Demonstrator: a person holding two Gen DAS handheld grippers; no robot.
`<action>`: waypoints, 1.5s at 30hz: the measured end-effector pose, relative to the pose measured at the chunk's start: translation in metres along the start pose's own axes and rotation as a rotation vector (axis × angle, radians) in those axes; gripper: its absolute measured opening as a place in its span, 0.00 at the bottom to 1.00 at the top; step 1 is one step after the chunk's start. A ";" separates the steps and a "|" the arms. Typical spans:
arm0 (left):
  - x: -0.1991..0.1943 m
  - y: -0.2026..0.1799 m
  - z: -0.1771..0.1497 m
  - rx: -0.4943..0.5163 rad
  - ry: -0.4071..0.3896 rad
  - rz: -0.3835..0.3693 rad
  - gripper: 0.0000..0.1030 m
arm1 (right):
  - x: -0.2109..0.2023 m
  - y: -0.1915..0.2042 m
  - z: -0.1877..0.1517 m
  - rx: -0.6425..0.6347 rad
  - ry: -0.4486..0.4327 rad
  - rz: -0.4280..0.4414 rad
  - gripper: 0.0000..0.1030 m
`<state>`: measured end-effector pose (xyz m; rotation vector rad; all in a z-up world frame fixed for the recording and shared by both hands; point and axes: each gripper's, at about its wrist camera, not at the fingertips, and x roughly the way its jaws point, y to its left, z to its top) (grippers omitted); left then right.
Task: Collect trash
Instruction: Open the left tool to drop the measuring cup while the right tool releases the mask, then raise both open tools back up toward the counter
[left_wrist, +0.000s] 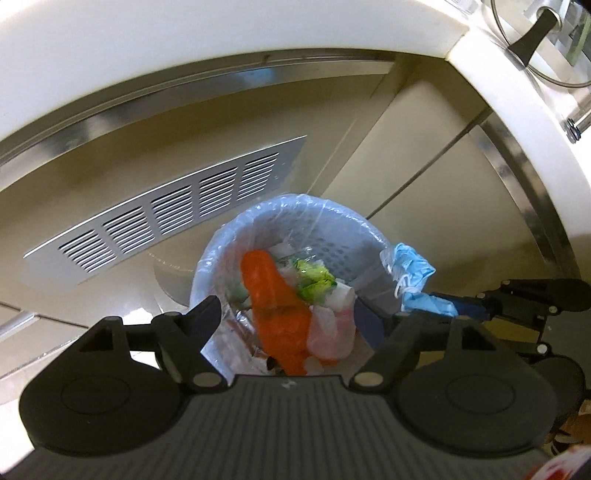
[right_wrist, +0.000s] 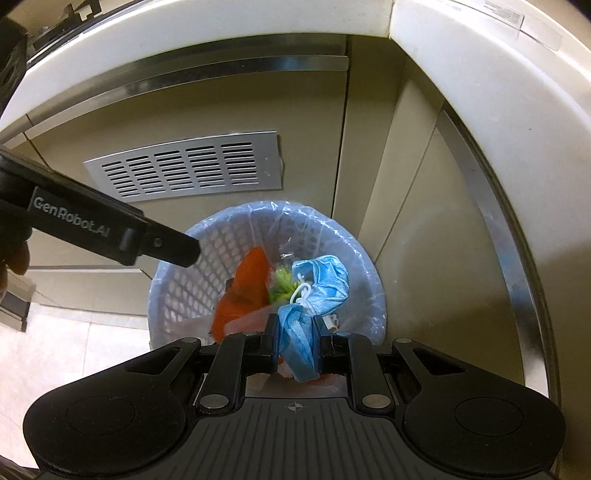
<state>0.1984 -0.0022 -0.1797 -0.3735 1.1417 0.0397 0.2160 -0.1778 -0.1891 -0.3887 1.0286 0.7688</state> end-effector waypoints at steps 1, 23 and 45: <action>-0.001 0.001 -0.001 -0.003 0.000 0.001 0.74 | 0.001 0.001 0.000 -0.003 0.002 0.001 0.17; -0.023 0.009 -0.010 -0.014 -0.034 0.019 0.74 | 0.005 0.005 -0.002 0.028 -0.019 0.021 0.59; -0.085 0.003 -0.009 0.052 -0.184 0.014 0.74 | -0.055 0.028 0.016 -0.034 -0.163 0.028 0.59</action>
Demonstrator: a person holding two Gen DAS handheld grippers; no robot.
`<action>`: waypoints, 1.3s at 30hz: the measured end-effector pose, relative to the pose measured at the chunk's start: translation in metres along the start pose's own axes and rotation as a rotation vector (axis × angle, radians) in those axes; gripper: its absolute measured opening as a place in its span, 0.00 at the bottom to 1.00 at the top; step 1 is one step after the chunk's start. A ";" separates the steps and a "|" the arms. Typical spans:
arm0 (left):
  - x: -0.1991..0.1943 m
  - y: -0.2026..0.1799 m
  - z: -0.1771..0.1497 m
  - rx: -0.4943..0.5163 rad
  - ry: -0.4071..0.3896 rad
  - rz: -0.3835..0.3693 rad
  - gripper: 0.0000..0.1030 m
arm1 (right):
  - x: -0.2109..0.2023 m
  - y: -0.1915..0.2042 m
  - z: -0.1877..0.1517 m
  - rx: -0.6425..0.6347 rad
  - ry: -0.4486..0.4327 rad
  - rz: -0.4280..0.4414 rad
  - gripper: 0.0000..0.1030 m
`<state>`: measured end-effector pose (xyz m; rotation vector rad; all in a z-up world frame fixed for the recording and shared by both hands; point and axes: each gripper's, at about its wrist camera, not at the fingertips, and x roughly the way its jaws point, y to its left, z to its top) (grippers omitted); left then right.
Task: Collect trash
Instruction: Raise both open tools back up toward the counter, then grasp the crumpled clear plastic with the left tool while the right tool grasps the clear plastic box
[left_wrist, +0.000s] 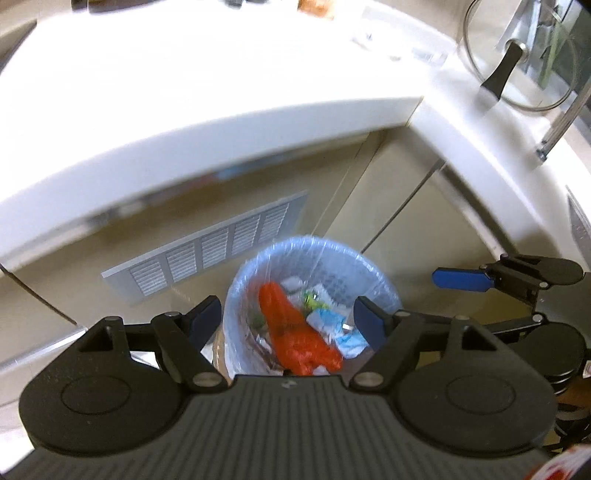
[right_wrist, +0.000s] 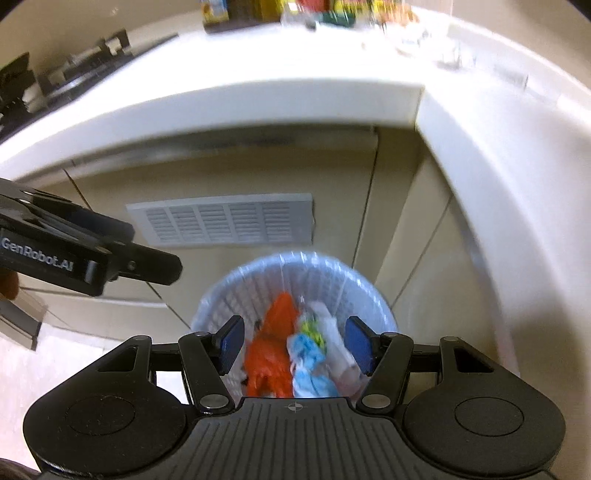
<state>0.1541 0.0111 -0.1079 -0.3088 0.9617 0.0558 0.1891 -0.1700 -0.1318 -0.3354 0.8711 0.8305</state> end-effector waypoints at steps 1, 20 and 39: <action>-0.006 -0.001 0.003 0.009 -0.014 -0.002 0.74 | -0.006 0.001 0.004 -0.007 -0.016 0.000 0.59; -0.060 -0.003 0.069 0.115 -0.225 -0.039 0.74 | -0.086 -0.027 0.067 0.121 -0.273 -0.192 0.59; 0.026 -0.091 0.193 0.308 -0.274 0.013 0.76 | -0.075 -0.189 0.129 0.205 -0.308 -0.281 0.70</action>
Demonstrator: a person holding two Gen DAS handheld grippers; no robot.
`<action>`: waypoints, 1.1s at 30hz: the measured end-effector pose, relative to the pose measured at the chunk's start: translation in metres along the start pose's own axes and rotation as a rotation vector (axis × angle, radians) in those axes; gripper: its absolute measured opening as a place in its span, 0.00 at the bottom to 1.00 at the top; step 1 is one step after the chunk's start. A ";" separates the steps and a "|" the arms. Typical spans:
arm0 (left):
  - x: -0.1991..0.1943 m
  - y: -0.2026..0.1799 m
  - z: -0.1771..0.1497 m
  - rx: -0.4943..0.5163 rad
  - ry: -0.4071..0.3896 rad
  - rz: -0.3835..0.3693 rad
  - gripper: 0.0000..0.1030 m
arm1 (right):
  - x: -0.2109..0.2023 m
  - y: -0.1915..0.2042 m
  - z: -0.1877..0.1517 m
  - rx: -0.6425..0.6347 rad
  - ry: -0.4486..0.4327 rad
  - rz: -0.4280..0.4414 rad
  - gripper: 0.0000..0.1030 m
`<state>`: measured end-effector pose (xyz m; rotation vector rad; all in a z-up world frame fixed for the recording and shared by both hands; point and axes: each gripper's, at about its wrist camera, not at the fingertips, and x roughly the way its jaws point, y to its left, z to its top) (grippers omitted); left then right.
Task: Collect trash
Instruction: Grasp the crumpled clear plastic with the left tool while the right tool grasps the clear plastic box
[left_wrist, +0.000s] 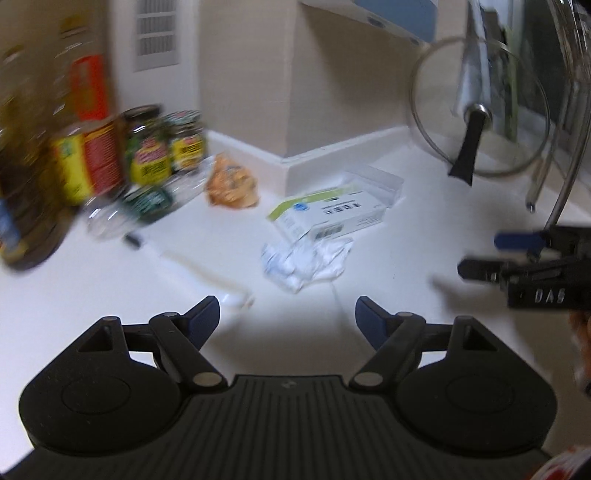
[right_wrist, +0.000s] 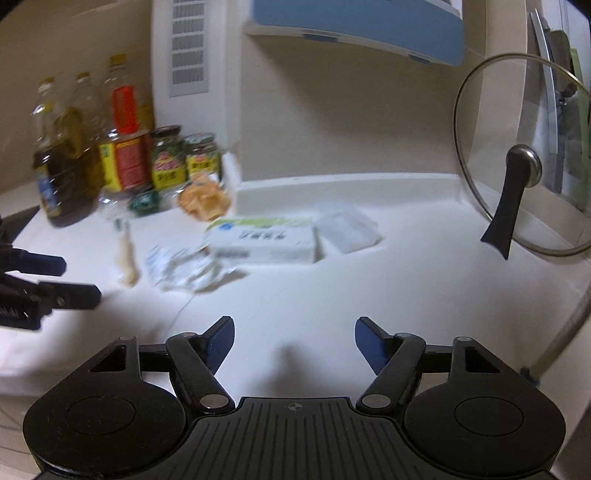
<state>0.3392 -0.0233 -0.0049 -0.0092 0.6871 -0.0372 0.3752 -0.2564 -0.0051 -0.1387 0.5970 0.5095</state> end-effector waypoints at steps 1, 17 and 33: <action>0.009 -0.005 0.006 0.042 0.003 -0.005 0.76 | 0.004 -0.006 0.004 -0.001 -0.004 0.003 0.71; 0.104 -0.015 0.038 0.307 0.154 -0.054 0.60 | 0.068 -0.067 0.030 0.020 0.039 0.027 0.71; 0.071 0.003 0.046 -0.052 0.104 -0.062 0.22 | 0.114 -0.088 0.058 -0.016 0.029 0.023 0.79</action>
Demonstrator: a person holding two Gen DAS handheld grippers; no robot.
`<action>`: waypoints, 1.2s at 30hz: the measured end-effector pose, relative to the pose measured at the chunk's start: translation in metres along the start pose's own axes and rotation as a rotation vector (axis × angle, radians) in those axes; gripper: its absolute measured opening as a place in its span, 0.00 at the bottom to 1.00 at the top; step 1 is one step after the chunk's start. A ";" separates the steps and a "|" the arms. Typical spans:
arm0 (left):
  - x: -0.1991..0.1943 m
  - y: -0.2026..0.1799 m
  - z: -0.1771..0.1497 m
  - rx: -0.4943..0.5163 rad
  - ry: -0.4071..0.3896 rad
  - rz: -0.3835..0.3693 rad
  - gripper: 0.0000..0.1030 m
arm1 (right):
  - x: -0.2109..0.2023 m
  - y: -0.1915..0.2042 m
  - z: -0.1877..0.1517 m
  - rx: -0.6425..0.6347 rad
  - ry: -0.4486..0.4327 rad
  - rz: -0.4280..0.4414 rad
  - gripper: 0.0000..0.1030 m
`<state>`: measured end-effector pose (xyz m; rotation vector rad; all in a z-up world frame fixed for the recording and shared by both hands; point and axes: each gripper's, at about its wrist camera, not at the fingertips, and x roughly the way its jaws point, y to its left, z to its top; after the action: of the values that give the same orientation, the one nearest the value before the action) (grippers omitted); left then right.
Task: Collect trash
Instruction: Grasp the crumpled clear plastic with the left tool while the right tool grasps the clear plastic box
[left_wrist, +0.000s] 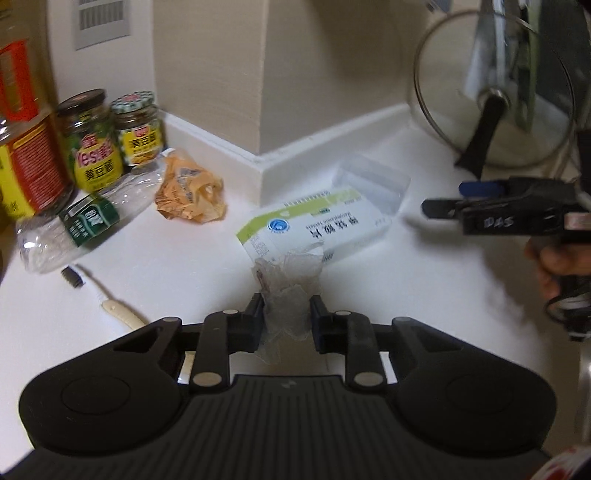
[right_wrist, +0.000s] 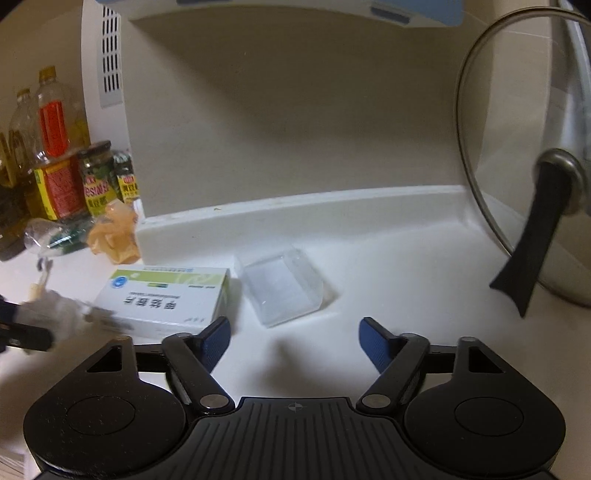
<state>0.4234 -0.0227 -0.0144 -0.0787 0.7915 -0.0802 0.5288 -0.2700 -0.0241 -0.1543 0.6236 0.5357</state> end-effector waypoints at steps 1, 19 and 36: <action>-0.001 0.001 0.000 -0.016 -0.006 0.000 0.22 | 0.006 -0.001 0.002 -0.010 0.005 0.000 0.80; -0.005 0.004 -0.002 -0.093 -0.008 0.040 0.22 | 0.092 -0.003 0.029 -0.125 0.080 0.125 0.63; -0.038 -0.007 -0.026 -0.097 -0.041 -0.004 0.22 | -0.029 0.019 -0.001 0.085 0.003 0.032 0.61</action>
<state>0.3776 -0.0270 -0.0049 -0.1736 0.7546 -0.0433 0.4984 -0.2663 -0.0077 -0.0647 0.6512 0.5389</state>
